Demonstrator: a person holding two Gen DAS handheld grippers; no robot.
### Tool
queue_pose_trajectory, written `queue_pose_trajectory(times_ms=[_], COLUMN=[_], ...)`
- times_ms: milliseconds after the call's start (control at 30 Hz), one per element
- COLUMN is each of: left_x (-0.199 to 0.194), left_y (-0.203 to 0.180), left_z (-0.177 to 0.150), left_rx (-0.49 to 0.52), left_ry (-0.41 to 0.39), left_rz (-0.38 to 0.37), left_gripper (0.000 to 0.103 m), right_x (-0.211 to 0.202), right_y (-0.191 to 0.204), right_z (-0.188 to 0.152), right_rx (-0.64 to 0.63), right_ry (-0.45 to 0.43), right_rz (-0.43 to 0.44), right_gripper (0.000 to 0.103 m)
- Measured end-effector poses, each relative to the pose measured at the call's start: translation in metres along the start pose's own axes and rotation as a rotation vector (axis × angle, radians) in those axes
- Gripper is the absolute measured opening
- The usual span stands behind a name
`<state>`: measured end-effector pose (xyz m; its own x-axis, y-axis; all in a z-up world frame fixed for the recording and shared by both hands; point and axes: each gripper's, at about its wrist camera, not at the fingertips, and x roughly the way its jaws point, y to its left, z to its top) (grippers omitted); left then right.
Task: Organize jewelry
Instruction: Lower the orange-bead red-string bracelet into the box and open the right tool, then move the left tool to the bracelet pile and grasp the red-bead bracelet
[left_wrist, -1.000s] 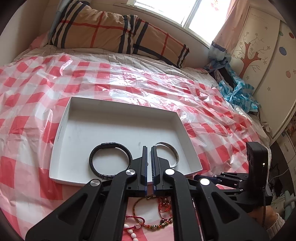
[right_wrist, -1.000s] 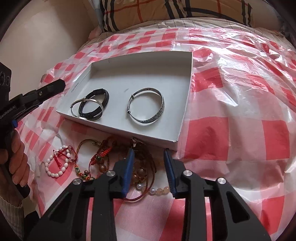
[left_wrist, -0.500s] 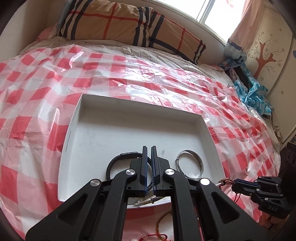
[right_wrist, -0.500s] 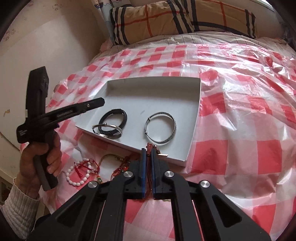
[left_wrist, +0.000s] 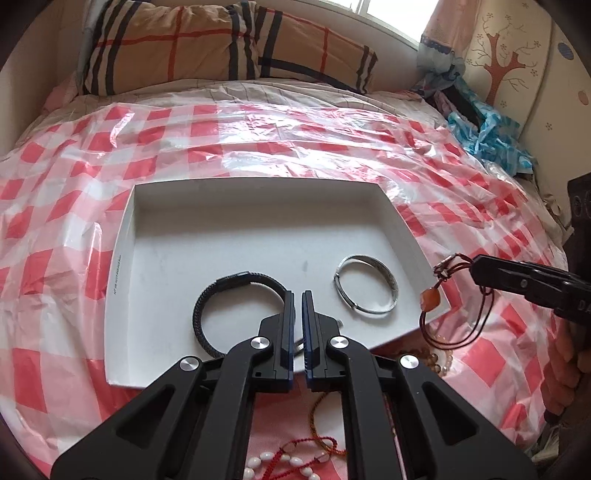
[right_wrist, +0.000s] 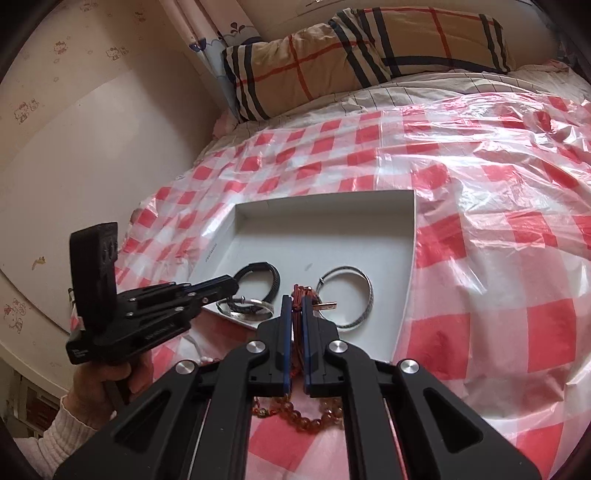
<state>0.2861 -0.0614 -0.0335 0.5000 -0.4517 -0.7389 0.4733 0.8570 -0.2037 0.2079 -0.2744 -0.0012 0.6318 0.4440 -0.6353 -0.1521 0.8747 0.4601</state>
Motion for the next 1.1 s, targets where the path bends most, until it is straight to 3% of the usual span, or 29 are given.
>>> queue_pose_trajectory(times_ms=[133,233,267,300,400,533,700,833,967,1100], left_x=[0.008,0.0,-0.007,-0.015,-0.03,-0.024,-0.003,0.011,-0.001,-0.024], left_y=[0.008,0.014,0.015,0.015,0.011,-0.001,-0.012,-0.005,0.004,0.008], left_z=[0.006,0.004,0.002,-0.002,-0.018,-0.03,-0.017,-0.002,-0.001,-0.015], left_rx=[-0.021,-0.049,-0.05,-0.05,0.007,0.096,0.156,0.094,0.034,0.003], left_ry=[0.005,-0.007,-0.021,-0.03,-0.008,0.033,0.036,0.033,0.011,-0.005], left_rz=[0.036,-0.014,-0.042,-0.067,-0.151,-0.089,0.022,0.056,0.06,0.049], left_gripper=[0.004,0.004,0.005,0.006,0.011,0.012,0.012,0.012,0.014,0.023], right_x=[0.015,0.035,0.041,0.042,0.036,0.029,0.016,0.008,0.004,0.003], right_y=[-0.002,-0.015,-0.022,-0.027,-0.033,-0.032,-0.027,-0.022,-0.019,-0.02], right_z=[0.012,0.014,0.013,0.011,0.003,-0.007,-0.011,-0.014,-0.027,-0.049], right_rx=[0.009,0.032,0.051,0.072,0.083,0.082,0.081,0.074,0.06,0.063], right_ry=[-0.012,0.016,0.026,0.027,0.013,0.016,-0.003,-0.005,0.028,0.074], right_rz=[0.015,-0.024,-0.042,-0.044,-0.049,-0.053,-0.054,-0.056,-0.065,-0.071], right_gripper=[0.006,0.007,0.011,0.023,0.03,0.03,0.031,0.031,0.031,0.031])
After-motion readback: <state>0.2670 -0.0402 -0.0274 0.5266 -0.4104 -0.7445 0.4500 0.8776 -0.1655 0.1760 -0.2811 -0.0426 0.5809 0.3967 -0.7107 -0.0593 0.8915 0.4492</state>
